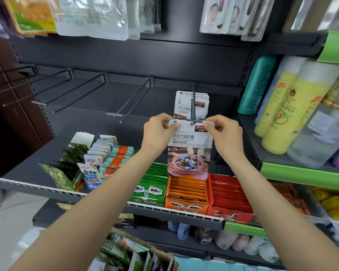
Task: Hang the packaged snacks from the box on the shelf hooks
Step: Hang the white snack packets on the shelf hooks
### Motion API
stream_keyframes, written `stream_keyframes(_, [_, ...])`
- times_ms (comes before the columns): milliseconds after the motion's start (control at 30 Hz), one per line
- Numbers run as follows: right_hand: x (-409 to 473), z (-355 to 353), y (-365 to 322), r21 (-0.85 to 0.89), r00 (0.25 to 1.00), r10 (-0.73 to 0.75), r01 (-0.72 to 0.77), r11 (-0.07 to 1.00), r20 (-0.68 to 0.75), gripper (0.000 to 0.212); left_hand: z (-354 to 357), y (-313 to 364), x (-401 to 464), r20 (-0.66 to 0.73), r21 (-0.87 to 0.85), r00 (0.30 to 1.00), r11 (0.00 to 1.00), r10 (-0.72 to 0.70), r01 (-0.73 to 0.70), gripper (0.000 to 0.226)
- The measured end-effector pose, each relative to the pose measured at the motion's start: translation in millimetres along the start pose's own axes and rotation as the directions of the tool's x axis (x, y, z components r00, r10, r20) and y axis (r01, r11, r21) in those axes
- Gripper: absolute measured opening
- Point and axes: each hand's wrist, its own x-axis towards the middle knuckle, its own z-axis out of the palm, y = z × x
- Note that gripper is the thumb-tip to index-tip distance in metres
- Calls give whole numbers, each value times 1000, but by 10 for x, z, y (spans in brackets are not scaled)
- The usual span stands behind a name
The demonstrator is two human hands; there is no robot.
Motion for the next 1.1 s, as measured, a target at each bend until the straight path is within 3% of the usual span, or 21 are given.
stream_keyframes(133, [200,81,99,-130,998,-26,18,991,-63,21,64,3,240,-72,36,997,999,14,-11,7])
stream_keyframes(367, [725,281,262,-229,987,11,-49,972,-163,13,299,-54,830,-129,95,991,994,-45,58,7])
stream_keyframes(1100, [1399,496,460,-326,986,77,-123,937,-150,15,668,-58,1525,-171,147,969,967,-181,207,15])
